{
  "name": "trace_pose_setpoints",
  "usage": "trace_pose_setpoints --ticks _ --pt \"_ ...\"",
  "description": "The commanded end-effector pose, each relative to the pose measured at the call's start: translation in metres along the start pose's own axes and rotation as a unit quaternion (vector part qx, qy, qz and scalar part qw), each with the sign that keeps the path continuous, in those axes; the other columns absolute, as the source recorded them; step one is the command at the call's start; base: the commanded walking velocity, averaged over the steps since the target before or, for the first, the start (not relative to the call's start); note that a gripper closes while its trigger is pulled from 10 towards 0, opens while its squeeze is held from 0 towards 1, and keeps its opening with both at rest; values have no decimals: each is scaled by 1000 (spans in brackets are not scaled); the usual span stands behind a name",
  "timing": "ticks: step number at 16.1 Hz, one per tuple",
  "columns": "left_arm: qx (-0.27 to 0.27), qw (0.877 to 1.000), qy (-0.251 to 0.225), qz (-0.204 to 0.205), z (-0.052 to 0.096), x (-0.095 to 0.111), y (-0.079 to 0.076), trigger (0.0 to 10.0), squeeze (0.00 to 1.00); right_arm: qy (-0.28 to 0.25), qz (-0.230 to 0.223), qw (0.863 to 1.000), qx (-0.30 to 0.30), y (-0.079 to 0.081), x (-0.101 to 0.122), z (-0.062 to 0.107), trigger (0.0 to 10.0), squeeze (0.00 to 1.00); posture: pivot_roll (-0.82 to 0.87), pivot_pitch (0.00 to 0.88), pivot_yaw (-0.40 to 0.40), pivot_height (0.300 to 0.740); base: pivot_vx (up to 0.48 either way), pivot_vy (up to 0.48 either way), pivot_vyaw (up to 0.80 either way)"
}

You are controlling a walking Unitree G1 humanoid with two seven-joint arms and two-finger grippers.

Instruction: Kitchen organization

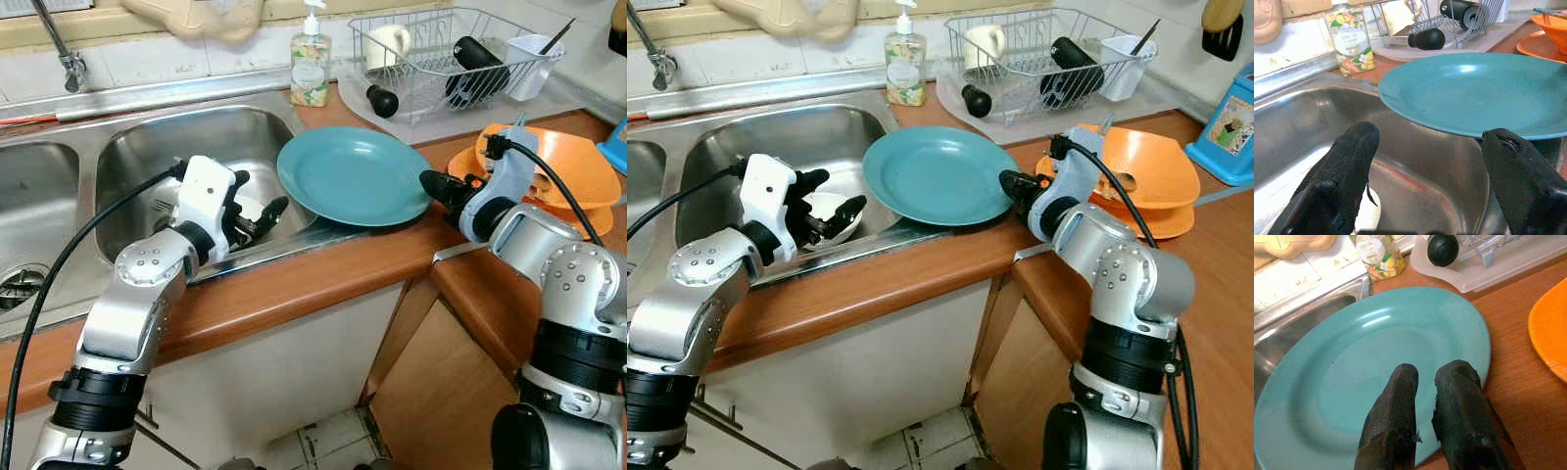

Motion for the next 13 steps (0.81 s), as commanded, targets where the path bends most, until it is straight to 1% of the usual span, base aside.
trace_pose_setpoints --ticks 1,2,3,6,7,8,9,13 --pt "4 1000 4 -3 2 0 0 10000 0 -3 8 1000 0 1 2 4 10000 1000 -73 0 1 740 0 0 0" --pt "4 1000 5 -2 2 -1 0 10000 0 -3 9 1000 -3 0 2 5 10000 1000 -73 0 1 740 0 0 0" --pt "2 1000 7 -2 3 -2 -2 10000 0 1 4 1000 -13 -4 2 7 10000 1000 -77 0 2 740 0 0 0" --pt "-12 1000 6 -2 3 -1 -5 10000 0 5 -10 1000 -20 -8 2 10 10000 1000 -79 0 4 740 0 0 0" --pt "-21 1000 4 0 2 -1 -8 10000 0 12 -24 999 -22 -10 0 13 10000 1000 -82 0 6 740 0 0 0" --pt "-23 1000 3 0 2 0 -9 10000 0 15 -31 999 -21 -11 -1 14 10000 1000 -83 0 5 740 0 0 0" --pt "-22 1000 4 -1 2 -1 -9 10000 0 22 -49 998 -23 -14 -3 15 10000 1000 -83 0 5 740 0 0 0" --pt "-20 1000 6 -2 4 -2 -8 10000 0 57 -78 995 -30 -21 -13 14 10000 1000 -81 0 2 740 0 0 0"
Point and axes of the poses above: a point about 5 cm out from each wrist's last joint towards the gripper, its own z axis pointing back from the gripper into the wrist, its own x axis along the axis of the wrist's last joint, y = z × x, the point moved 1 cm from there along -z, pointing out of the wrist towards the gripper, and after that the axes turned 3 degrees about z, right-handed, at the moved point
